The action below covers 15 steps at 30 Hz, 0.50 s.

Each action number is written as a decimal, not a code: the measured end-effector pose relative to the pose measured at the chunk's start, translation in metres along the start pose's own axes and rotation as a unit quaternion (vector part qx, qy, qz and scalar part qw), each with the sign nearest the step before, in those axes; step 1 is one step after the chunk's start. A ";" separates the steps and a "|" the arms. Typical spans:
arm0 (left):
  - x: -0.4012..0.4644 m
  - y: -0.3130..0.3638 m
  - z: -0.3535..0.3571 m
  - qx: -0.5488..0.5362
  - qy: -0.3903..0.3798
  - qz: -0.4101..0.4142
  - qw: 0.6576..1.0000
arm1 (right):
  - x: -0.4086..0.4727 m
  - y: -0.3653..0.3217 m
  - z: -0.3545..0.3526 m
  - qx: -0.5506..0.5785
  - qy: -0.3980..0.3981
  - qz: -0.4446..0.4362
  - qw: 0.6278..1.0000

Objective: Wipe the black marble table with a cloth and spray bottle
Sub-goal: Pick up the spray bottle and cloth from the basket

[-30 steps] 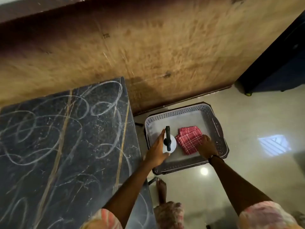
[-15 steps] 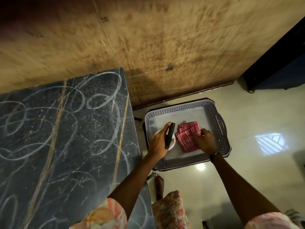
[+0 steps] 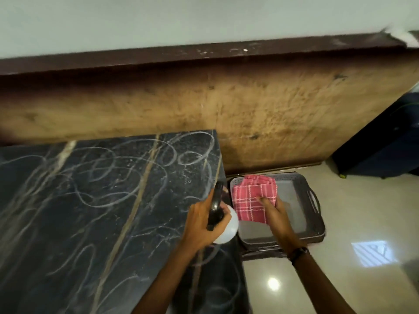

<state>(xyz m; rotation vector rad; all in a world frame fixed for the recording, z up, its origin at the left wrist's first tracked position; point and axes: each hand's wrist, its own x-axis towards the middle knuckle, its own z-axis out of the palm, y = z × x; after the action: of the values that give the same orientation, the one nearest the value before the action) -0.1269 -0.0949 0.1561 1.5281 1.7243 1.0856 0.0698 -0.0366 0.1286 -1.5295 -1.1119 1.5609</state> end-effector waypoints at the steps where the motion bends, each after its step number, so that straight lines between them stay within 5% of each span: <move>1: -0.014 -0.009 -0.021 -0.015 -0.003 -0.013 1.000 | -0.013 -0.001 0.024 0.026 -0.021 0.012 0.999; 8: -0.134 -0.069 -0.161 -0.053 0.029 -0.101 0.993 | -0.093 0.047 0.206 0.049 -0.160 0.088 0.982; 15: -0.228 -0.135 -0.258 -0.076 0.047 -0.202 0.975 | -0.158 0.087 0.344 0.072 -0.218 0.133 0.964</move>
<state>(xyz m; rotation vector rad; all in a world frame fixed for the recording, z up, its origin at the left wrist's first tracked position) -0.3747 -0.3694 0.1475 0.9887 1.8620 1.0572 -0.2505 -0.2548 0.0969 -1.3110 -1.0194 2.1892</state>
